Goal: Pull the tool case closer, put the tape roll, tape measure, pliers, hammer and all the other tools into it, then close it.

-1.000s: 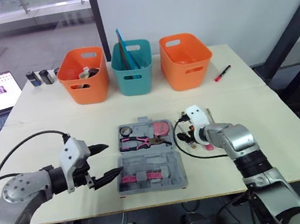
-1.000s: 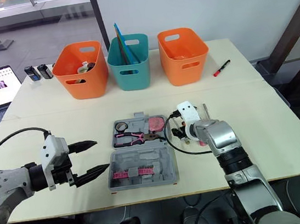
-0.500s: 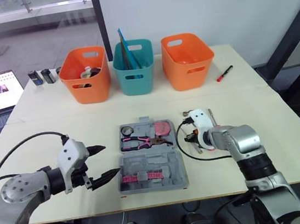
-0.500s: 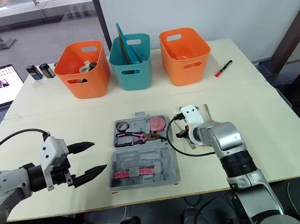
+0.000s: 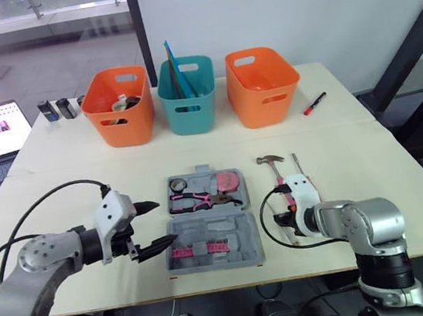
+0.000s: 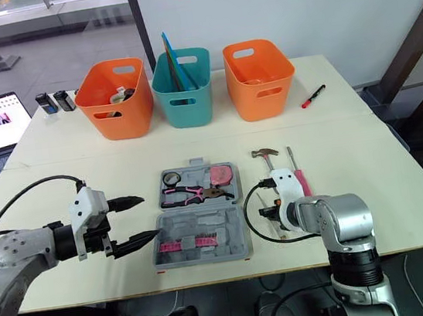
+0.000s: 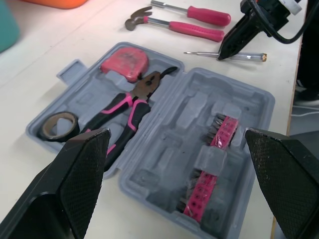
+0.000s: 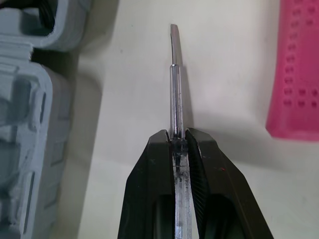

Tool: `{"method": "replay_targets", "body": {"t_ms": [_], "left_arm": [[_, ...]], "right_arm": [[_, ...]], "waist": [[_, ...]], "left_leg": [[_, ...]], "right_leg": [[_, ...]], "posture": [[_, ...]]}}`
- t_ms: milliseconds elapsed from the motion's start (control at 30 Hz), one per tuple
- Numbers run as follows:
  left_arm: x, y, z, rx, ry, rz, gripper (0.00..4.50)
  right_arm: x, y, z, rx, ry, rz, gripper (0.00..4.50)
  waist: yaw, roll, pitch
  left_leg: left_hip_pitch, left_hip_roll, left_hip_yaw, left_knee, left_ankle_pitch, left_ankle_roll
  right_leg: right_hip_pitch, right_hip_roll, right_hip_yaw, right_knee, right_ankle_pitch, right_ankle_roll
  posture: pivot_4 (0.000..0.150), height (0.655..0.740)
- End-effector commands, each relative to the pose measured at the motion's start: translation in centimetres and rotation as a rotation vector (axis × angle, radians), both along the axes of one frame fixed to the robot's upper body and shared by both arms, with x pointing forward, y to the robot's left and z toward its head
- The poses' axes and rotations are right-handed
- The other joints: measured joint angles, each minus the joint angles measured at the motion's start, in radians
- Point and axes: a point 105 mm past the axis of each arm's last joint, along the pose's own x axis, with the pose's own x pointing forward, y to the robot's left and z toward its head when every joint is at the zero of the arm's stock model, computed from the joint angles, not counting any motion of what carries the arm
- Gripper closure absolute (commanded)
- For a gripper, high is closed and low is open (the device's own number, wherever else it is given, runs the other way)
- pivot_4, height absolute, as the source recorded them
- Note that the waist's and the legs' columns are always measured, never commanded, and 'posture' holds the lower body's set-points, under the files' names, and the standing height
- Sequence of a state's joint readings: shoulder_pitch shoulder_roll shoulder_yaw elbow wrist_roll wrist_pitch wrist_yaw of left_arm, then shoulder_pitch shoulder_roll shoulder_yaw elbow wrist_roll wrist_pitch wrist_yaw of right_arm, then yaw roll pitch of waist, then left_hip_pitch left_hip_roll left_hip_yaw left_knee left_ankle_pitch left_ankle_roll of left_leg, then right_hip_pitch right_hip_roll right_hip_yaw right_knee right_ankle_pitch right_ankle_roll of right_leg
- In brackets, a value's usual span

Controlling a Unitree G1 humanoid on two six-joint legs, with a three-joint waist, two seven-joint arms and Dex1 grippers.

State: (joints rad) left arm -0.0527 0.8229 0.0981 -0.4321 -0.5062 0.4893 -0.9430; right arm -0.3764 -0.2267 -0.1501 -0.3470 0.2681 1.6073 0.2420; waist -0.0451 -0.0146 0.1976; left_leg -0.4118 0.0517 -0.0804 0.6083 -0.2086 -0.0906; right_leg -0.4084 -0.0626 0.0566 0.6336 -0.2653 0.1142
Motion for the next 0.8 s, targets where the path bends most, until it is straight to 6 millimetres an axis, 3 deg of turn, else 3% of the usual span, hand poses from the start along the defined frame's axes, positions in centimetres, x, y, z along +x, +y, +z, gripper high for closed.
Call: {"method": "replay_targets", "body": {"t_ms": [33, 100, 300, 400, 433, 667, 800], "left_arm": [[0.1, -0.3, 0.5, 0.003, -0.033, -0.017, 0.0], [0.1, -0.4, 0.4, 0.002, -0.033, -0.019, 0.0], [-0.2, -0.4, 0.1, 0.013, -0.024, -0.022, 0.0], [-0.2, -0.3, 0.0, 0.007, -0.028, -0.008, 0.0], [-0.3, -0.3, 0.0, 0.003, -0.028, -0.006, 0.0], [-0.7, 0.0, -0.5, -0.003, -0.029, 0.028, 0.0], [-0.8, 0.3, -0.3, -0.001, -0.064, 0.044, 0.0]], "right_arm": [[0.0, 0.5, 0.5, 0.032, -0.024, -0.002, 4.45], [0.0, 0.7, 0.3, 0.042, -0.015, -0.007, 4.45], [0.4, 0.2, 0.9, 0.033, -0.025, 0.007, 1.76], [0.3, 0.1, 2.1, 0.028, -0.044, 0.099, 0.28], [0.2, 0.2, 2.4, 0.022, -0.047, 0.136, 0.02], [-0.8, 2.2, 7.6, 0.016, -0.098, 0.512, 0.02], [-0.9, 2.8, 9.9, -0.273, -0.399, 0.959, 0.02]], "waist": [[-0.001, 0.0, 0.0], [0.0, 0.0, 0.0], [0.0, 0.0, 0.0], [0.003, 0.0, 0.0], [0.002, 0.0, 0.0], [-0.007, 0.001, 0.001], [0.004, 0.002, 0.002]], "left_leg": [[0.0, 0.0, 0.0, 0.0, 0.0, 0.0], [0.0, 0.0, 0.0, 0.0, 0.0, 0.0], [0.0, 0.0, 0.0, 0.0, 0.0, 0.0], [0.0, 0.0, 0.0, 0.001, 0.0, 0.0], [0.0, 0.0, 0.0, 0.002, 0.0, 0.0], [0.0, 0.001, 0.001, 0.001, 0.0, 0.001], [-0.001, 0.001, 0.002, 0.001, -0.001, 0.001]], "right_leg": [[0.0, 0.0, 0.0, 0.0, 0.0, 0.0], [0.0, 0.0, 0.0, 0.0, 0.0, 0.0], [0.0, 0.0, 0.0, 0.0, 0.0, 0.0], [0.001, 0.0, 0.0, 0.0, 0.0, 0.0], [0.001, 0.0, 0.0, 0.0, 0.0, 0.0], [-0.001, 0.0, 0.001, 0.0, 0.0, 0.0], [-0.001, 0.0, 0.001, -0.002, 0.0, 0.0]], "posture": [[0.15, 0.74], [0.15, 0.74], [0.15, 0.74], [0.15, 0.74], [0.15, 0.74], [0.15, 0.74], [0.15, 0.74]]}}
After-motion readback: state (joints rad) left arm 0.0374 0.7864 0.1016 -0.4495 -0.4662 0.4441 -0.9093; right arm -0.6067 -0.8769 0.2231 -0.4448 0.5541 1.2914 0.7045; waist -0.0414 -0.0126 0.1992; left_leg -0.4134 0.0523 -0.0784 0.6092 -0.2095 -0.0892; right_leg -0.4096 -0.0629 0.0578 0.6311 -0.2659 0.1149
